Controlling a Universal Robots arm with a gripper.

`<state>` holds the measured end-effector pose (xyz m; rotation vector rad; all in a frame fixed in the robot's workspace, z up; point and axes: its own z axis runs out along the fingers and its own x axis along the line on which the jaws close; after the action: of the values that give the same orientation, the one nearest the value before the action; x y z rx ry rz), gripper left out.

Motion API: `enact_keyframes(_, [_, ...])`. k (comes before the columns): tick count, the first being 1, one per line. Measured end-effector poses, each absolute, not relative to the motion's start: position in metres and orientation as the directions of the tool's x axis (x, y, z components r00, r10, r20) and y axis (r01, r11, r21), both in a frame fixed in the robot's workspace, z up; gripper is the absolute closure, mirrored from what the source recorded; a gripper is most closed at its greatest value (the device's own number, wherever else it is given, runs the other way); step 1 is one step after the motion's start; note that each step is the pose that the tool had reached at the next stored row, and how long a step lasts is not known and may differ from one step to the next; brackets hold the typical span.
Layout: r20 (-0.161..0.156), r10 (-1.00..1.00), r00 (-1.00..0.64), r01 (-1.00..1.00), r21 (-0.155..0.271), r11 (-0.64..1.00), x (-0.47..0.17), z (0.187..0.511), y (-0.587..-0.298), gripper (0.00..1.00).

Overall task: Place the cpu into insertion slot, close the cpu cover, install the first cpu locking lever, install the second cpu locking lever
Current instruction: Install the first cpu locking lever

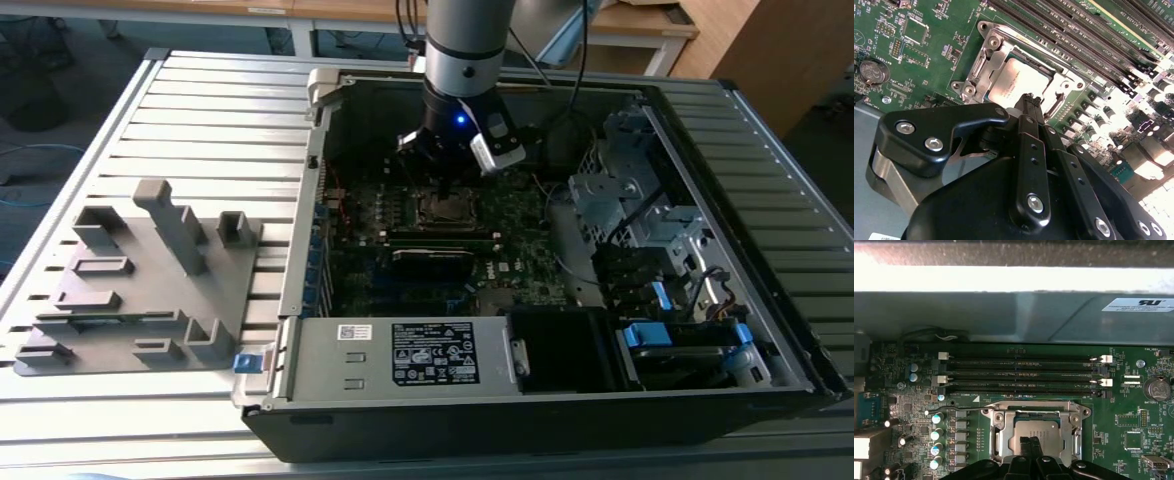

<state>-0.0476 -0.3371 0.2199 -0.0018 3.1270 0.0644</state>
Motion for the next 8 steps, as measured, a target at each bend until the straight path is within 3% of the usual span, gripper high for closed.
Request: enact_keyframes(8, [-0.014,-0.001,-1.0,-0.001,0.041,0.999,-0.0499,0.22,-0.3371,0.89])
